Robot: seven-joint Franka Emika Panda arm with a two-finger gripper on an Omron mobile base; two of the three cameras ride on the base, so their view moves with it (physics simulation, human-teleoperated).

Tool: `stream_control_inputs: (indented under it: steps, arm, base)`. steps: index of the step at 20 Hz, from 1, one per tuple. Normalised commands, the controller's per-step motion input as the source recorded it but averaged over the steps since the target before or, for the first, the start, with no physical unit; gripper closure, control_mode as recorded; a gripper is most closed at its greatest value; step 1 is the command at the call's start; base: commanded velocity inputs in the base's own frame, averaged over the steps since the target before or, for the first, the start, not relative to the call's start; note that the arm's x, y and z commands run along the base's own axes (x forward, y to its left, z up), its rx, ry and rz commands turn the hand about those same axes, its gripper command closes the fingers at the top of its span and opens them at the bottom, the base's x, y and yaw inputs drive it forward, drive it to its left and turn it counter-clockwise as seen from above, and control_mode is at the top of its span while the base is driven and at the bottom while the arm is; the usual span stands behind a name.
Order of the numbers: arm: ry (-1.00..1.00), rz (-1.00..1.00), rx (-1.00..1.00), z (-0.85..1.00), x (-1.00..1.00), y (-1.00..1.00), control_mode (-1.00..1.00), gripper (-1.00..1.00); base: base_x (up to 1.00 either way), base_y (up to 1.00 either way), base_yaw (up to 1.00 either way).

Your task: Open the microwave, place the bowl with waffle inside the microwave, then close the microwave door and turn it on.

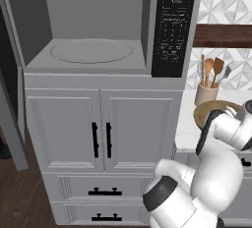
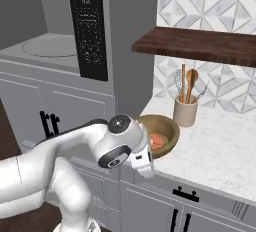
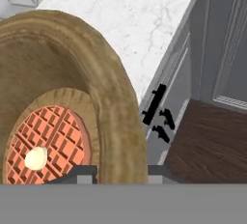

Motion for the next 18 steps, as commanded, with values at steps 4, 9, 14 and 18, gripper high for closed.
stream_control_inputs:
  steps: [4, 9, 14, 18]
  arm:
    - [-0.36, -0.19, 0.17, 0.59, -1.00, -0.28, -1.00, 1.00]
    - [-0.22, -0.23, 0.14, 0.83, -0.98, 0.11, -1.00, 1.00]
    - [0.09, -0.22, 0.06, 0.97, -0.95, 0.38, -1.00, 1.00]
    - [-0.23, -0.35, 0.10, 0.68, -0.97, 0.68, -1.00, 1.00]
  base:
    - [0.00, 0.00, 0.00]
    - [0.00, 0.00, 0.00]
    - [0.00, 0.00, 0.00]
    - [0.00, 0.00, 0.00]
